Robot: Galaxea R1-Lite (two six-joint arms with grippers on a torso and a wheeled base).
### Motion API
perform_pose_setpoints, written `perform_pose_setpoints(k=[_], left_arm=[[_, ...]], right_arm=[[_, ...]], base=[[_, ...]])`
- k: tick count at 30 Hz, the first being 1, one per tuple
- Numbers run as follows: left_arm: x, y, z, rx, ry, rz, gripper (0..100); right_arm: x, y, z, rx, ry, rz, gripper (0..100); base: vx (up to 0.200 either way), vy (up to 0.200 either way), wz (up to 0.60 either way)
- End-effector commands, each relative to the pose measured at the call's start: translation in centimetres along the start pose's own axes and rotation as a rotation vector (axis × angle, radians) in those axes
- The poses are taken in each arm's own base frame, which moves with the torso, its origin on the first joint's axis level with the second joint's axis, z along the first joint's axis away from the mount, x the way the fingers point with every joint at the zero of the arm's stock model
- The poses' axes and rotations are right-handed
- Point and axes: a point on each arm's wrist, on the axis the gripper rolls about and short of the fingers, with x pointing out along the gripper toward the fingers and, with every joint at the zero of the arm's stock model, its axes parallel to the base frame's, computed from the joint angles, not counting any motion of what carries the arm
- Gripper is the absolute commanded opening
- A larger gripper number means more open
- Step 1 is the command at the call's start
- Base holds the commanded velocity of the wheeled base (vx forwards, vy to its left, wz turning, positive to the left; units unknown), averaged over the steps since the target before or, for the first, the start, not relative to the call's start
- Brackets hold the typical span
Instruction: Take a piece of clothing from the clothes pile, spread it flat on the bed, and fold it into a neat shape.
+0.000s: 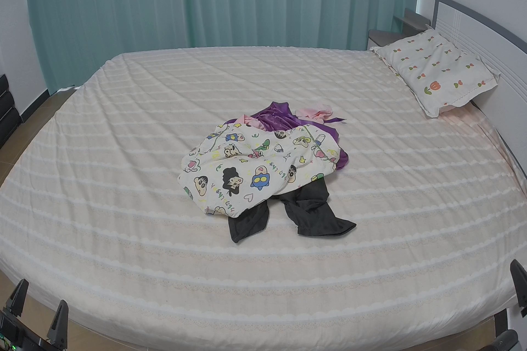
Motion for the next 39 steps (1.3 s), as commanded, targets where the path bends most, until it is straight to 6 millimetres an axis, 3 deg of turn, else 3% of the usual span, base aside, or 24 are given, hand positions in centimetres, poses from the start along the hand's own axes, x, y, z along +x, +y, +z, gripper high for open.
perform_pose_setpoints(k=[1,2,3,4,6,7,9,14,18,27,39], left_arm=[[0.1,0.0,-0.5,0.0,0.009,0.001,100],[0.1,0.0,-0.5,0.0,0.009,0.001,100],[0.1,0.0,-0.5,0.0,0.009,0.001,100],[0.1,0.0,-0.5,0.0,0.009,0.001,100],[0.1,0.0,-0.5,0.0,0.009,0.001,100],[0.1,0.0,-0.5,0.0,0.009,0.001,100],[0.1,0.0,-0.5,0.0,0.009,0.001,100],[0.1,0.0,-0.5,0.0,0.009,0.001,100],[0.1,0.0,-0.5,0.0,0.009,0.001,100],[0.1,0.0,-0.5,0.0,0.009,0.001,100],[0.1,0.0,-0.5,0.0,0.009,0.001,100]], right_arm=[[7.0,-0.5,1.5,0.113,0.313,0.069,100],[9.6,-0.5,1.3,0.129,0.38,0.098,100],[9.8,-0.5,1.3,0.131,0.385,0.101,100],[12.2,-0.2,0.8,0.159,0.448,0.125,100],[14.9,0.3,0.1,0.197,0.506,0.151,100],[15.1,0.4,0.0,0.2,0.51,0.151,100],[18.6,1.5,-0.9,0.261,0.544,0.176,100],[23.4,4.0,-3.0,0.412,0.613,0.164,100],[26.0,5.9,-4.8,0.546,0.654,0.12,100],[31.1,7.6,-8.9,0.696,0.676,0.073,100],[34.3,9.9,-11.4,0.71,0.652,0.01,100]], base=[[0.0,0.0,0.0],[0.0,0.0,0.0],[0.0,0.0,0.0],[0.0,0.0,0.0],[0.0,0.0,0.0],[0.0,0.0,0.0],[0.0,0.0,0.0],[0.0,0.0,0.0],[0.0,0.0,0.0],[0.0,0.0,0.0],[0.0,0.0,0.0]])
